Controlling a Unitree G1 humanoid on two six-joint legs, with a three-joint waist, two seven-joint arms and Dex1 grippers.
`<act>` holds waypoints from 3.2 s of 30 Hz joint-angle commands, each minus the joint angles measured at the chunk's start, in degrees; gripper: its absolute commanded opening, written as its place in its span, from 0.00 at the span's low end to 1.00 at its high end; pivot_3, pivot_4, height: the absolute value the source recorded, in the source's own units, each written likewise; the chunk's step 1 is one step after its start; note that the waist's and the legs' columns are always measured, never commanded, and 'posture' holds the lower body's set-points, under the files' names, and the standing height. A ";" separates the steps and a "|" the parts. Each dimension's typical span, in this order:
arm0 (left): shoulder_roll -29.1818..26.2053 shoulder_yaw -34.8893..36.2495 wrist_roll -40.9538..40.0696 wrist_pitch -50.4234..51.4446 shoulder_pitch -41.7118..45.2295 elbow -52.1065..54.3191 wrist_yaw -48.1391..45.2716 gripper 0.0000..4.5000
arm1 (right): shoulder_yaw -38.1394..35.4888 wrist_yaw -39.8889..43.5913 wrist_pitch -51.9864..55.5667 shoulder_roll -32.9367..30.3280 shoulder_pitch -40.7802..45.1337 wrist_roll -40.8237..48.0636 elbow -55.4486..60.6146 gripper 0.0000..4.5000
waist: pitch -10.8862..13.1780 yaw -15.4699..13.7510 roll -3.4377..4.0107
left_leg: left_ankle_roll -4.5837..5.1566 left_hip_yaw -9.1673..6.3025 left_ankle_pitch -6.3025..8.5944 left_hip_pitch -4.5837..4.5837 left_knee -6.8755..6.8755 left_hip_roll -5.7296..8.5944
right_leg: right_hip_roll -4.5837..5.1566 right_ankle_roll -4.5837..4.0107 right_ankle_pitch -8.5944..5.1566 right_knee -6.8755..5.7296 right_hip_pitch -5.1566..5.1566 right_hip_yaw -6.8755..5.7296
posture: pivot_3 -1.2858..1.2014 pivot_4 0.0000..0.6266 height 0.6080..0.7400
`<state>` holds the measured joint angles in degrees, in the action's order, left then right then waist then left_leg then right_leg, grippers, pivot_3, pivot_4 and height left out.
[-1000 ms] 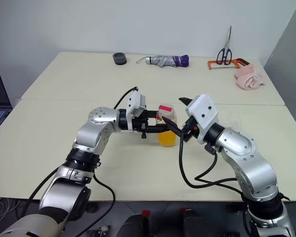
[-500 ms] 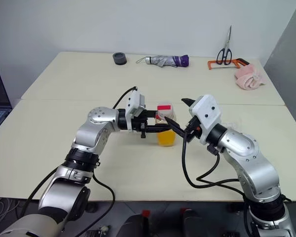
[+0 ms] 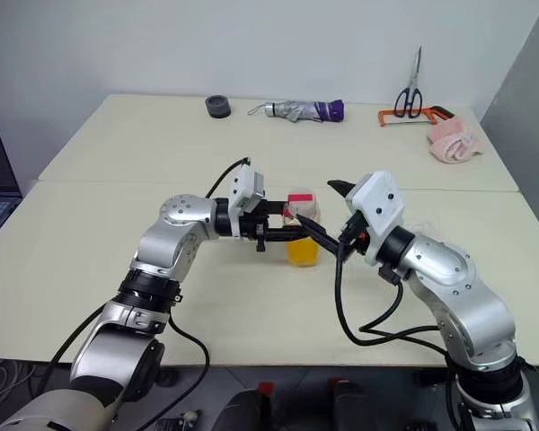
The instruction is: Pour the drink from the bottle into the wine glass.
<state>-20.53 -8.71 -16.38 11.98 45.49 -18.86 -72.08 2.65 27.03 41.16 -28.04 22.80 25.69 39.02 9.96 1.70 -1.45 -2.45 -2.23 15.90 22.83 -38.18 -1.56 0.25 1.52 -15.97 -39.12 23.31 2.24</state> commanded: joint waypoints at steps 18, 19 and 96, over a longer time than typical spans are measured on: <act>0.32 1.00 -1.19 -1.02 1.31 2.10 0.10 0.41 | -5.24 0.61 4.18 -1.25 1.26 9.45 1.20 0.88 | 0.00 0.00 0.00 | 0.00 0.01 0.00 0.00 0.00 0.00 | 0.00 0.00 0.00 0.00 0.00 0.00 | 0.52 0.24 1.00; 0.32 1.01 -1.24 -0.98 1.21 2.23 0.11 0.41 | -5.31 0.78 4.08 -1.50 1.44 9.52 0.89 0.88 | 0.00 0.00 0.00 | 0.00 0.01 0.00 0.00 0.00 0.00 | 0.00 0.00 0.00 0.00 0.00 0.00 | 0.52 0.24 1.00; -0.04 1.53 -2.63 0.80 -1.83 6.47 2.32 0.41 | -17.48 1.60 -1.61 -6.03 -6.83 9.01 -6.07 0.39 | -0.01 -0.71 -0.01 | 0.00 -0.02 0.00 0.04 0.01 0.04 | 0.04 0.00 0.00 0.08 -0.05 -0.03 | 0.52 0.24 1.00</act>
<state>-20.34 -8.55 -17.83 13.32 43.18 -15.15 -70.31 -11.05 27.69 39.45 -33.15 18.35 34.20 31.91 9.96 1.00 -1.45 -2.44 -2.25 15.90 22.89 -38.15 -1.51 0.28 1.52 -15.97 -38.98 23.23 2.21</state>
